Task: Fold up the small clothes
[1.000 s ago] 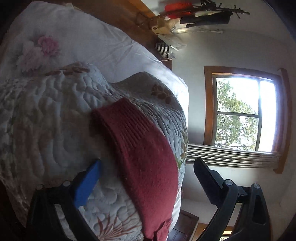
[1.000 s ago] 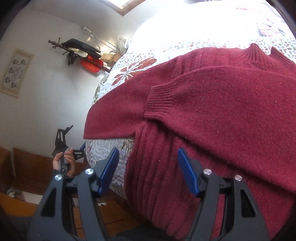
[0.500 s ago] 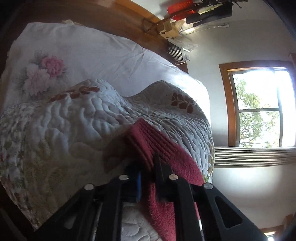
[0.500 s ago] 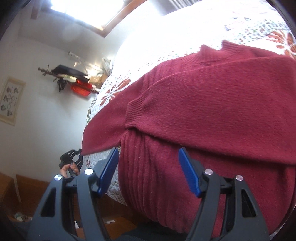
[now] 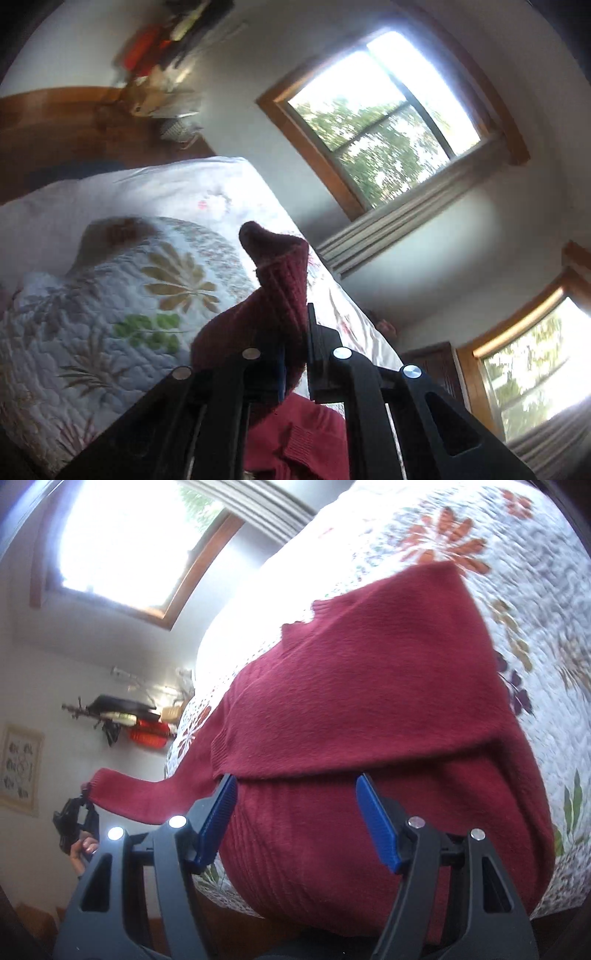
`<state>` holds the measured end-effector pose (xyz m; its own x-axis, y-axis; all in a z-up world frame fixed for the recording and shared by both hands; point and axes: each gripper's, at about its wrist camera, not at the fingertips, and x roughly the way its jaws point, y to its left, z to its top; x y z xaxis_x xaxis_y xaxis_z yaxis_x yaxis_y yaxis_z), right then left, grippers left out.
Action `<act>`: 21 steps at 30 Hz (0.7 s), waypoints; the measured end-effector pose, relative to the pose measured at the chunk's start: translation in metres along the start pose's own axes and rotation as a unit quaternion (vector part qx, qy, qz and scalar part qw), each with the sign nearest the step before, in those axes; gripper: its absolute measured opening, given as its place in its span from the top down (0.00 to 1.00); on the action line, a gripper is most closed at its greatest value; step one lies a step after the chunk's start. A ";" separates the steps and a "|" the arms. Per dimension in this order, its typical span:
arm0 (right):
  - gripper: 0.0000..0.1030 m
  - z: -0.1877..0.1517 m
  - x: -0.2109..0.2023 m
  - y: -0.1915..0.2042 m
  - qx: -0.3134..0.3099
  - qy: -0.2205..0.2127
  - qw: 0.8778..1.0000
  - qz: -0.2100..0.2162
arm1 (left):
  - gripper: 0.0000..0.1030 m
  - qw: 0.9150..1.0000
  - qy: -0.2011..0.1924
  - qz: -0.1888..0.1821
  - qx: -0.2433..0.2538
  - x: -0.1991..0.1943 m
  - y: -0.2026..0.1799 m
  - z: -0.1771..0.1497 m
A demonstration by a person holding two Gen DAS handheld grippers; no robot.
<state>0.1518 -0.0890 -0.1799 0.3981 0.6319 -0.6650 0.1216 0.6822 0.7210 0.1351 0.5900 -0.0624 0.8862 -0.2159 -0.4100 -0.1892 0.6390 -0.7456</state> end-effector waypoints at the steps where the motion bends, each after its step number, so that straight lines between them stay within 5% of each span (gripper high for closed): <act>1: 0.35 0.000 -0.002 -0.008 0.013 -0.003 1.000 0.002 | 0.93 0.999 0.017 -0.013 0.025 0.013 -0.024 -0.007; 9: 0.35 0.001 -0.022 -0.041 0.057 -0.036 0.998 0.005 | 0.93 0.973 0.151 -0.056 0.164 0.117 -0.145 -0.111; 21: 0.35 -0.004 -0.063 -0.087 0.087 -0.063 0.994 -0.011 | 0.93 0.907 0.345 -0.027 0.241 0.239 -0.171 -0.310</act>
<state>0.1121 -0.1867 -0.2019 0.5026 0.5595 -0.6590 0.2826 0.6141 0.7369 0.2476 0.2000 -0.1958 0.3824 -0.5610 -0.7342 0.2006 0.8260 -0.5267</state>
